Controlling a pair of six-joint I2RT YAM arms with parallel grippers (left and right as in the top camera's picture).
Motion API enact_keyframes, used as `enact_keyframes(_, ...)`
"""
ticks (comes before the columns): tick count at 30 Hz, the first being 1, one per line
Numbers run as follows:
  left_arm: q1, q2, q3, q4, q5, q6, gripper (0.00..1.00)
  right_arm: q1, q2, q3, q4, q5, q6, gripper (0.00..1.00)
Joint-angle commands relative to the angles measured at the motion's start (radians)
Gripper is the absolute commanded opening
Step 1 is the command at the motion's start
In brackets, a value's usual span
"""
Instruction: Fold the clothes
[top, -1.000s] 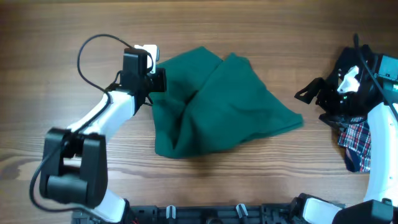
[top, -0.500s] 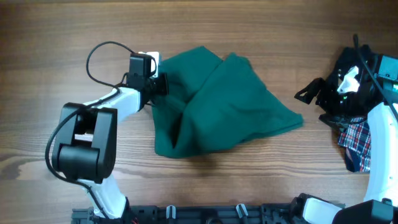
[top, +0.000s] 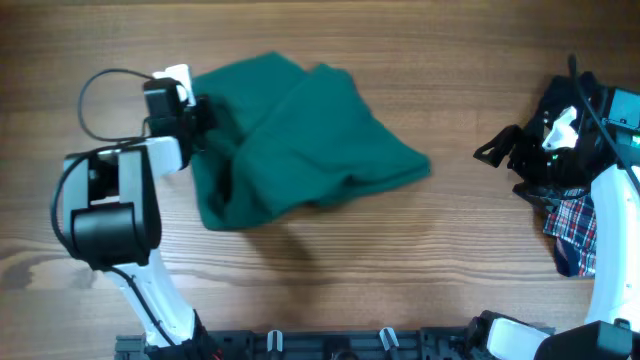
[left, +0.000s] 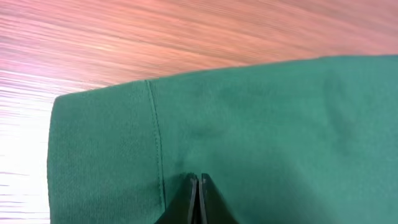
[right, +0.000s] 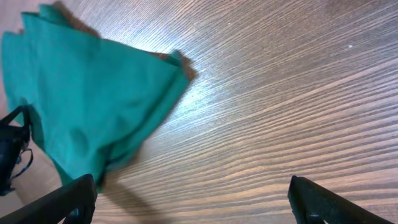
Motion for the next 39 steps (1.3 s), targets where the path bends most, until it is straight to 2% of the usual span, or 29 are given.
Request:
enact_keyframes(1, 0.064, 0.082, -0.054, 0.015, -0.097, 0.031, 0.06, -0.004, -0.003, 0.013, -0.001, 0.000, -0.017, 1.00)
enact_keyframes(5, 0.032, 0.052, 0.007, -0.058, -0.004, 0.108, 0.20, -0.004, -0.003, 0.013, -0.006, -0.001, -0.018, 1.00)
enact_keyframes(7, 0.001, 0.016, 0.053, -0.129, -0.004, 0.109, 0.33, -0.004, -0.003, 0.013, -0.007, -0.005, -0.018, 1.00)
enact_keyframes(8, -0.018, -0.012, 0.074, -0.167, -0.004, 0.129, 0.42, -0.004, -0.003, 0.013, -0.005, -0.005, -0.018, 1.00)
enact_keyframes(9, -0.038, -0.048, 0.091, -0.204, -0.004, 0.156, 0.62, -0.002, -0.003, 0.013, -0.003, -0.005, -0.018, 1.00)
enact_keyframes(10, -0.052, -0.081, 0.100, -0.229, -0.005, 0.166, 0.71, 0.005, -0.003, 0.013, 0.001, -0.006, -0.018, 1.00)
enact_keyframes(13, -0.087, -0.204, 0.113, -0.286, -0.008, 0.159, 0.83, 0.050, -0.002, 0.010, 0.043, -0.059, -0.017, 1.00)
enact_keyframes(18, -0.150, -0.401, 0.113, -0.501, 0.031, 0.122, 0.83, 0.209, 0.066, 0.010, 0.217, -0.072, 0.070, 1.00)
enact_keyframes(22, -0.219, -0.428, 0.113, -0.708, 0.094, 0.122, 0.77, 0.305, 0.211, 0.010, 0.358, -0.072, 0.073, 1.00)
enact_keyframes(25, -0.259, -0.416, 0.113, -0.791, 0.094, 0.122, 0.74, 0.342, 0.314, 0.010, 0.413, -0.072, 0.073, 1.00)
enact_keyframes(30, -0.266, -0.399, 0.113, -0.780, 0.054, 0.124, 0.73, 0.372, 0.431, 0.010, 0.472, -0.072, 0.076, 1.00)
enact_keyframes(39, -0.253, -0.254, 0.113, -0.705, 0.026, 0.130, 0.74, 0.376, 0.435, 0.010, 0.498, -0.072, 0.087, 1.00)
